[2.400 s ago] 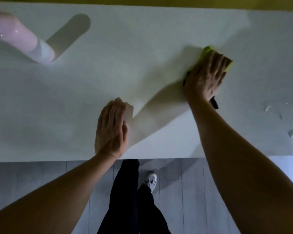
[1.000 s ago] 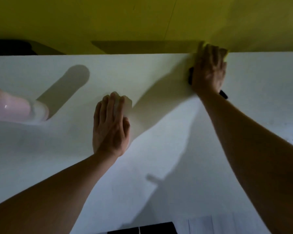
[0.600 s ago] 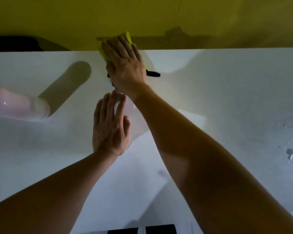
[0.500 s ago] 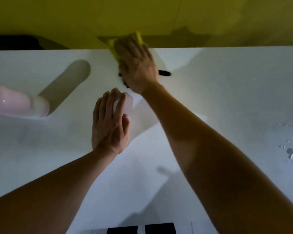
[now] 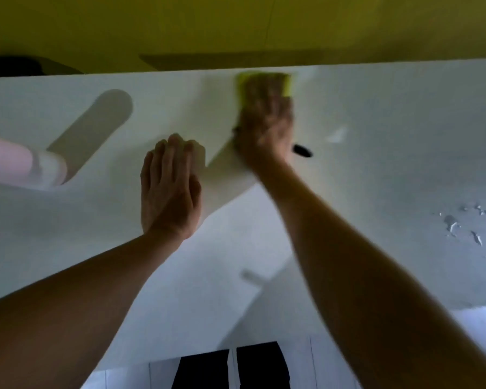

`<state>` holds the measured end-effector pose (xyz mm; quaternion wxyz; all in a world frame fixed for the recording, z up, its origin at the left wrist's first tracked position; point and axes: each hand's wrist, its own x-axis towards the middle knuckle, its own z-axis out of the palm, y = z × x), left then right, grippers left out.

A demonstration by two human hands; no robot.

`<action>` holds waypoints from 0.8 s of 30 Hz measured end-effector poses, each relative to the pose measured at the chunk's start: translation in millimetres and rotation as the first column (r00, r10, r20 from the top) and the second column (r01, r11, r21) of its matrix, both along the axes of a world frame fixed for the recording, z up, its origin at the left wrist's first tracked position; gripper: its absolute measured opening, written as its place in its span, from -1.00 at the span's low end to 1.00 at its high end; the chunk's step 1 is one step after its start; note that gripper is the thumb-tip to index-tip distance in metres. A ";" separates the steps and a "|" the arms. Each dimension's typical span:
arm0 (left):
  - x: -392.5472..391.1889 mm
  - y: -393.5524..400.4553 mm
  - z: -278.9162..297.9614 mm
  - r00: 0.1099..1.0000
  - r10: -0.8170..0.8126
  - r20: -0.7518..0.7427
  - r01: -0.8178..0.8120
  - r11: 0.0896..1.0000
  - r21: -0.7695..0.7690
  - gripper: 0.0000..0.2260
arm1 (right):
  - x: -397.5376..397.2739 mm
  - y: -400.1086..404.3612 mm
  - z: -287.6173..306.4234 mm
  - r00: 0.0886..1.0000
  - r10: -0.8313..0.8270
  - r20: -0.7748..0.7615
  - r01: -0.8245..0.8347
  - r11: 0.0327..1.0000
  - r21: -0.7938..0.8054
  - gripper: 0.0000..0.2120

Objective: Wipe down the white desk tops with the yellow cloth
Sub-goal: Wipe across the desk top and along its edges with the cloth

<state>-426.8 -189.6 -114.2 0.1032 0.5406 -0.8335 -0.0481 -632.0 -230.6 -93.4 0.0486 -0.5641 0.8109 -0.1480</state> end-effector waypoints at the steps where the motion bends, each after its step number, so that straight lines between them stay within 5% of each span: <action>1: 0.4 0.6 -0.3 1.000 0.006 0.011 -0.006 1.000 0.000 -0.45 | 30.6 5.2 1.1 0.993 0.122 0.004 -0.122 0.993 -0.007 -0.40; 6: 3.9 -0.3 -0.9 1.000 -0.012 0.005 0.013 1.000 -0.011 -0.47 | 22.9 26.0 -1.3 0.969 0.234 0.076 -0.231 0.972 -0.053 -0.42; 9: 2.6 1.2 0.6 0.999 -0.011 -0.045 0.011 1.000 0.003 -0.47 | -46.3 64.8 -5.9 0.998 -0.018 0.060 0.018 1.000 -0.004 -0.31; 12: -2.0 1.9 1.5 0.998 0.003 -0.064 -0.002 1.000 0.018 -0.45 | -107.2 92.1 -3.0 0.959 -0.274 0.065 0.275 0.962 0.003 -0.41; 15: -1.5 2.8 0.5 0.998 -0.004 -0.065 0.005 1.000 0.004 -0.46 | -102.8 95.8 0.7 0.924 -0.369 0.097 0.369 0.929 0.015 -0.42; 24: 4.9 2.2 1.4 0.998 -0.037 -0.055 0.038 0.999 0.004 -0.46 | 95.0 170.3 -5.1 0.988 0.055 0.145 -0.041 0.994 -0.099 -0.47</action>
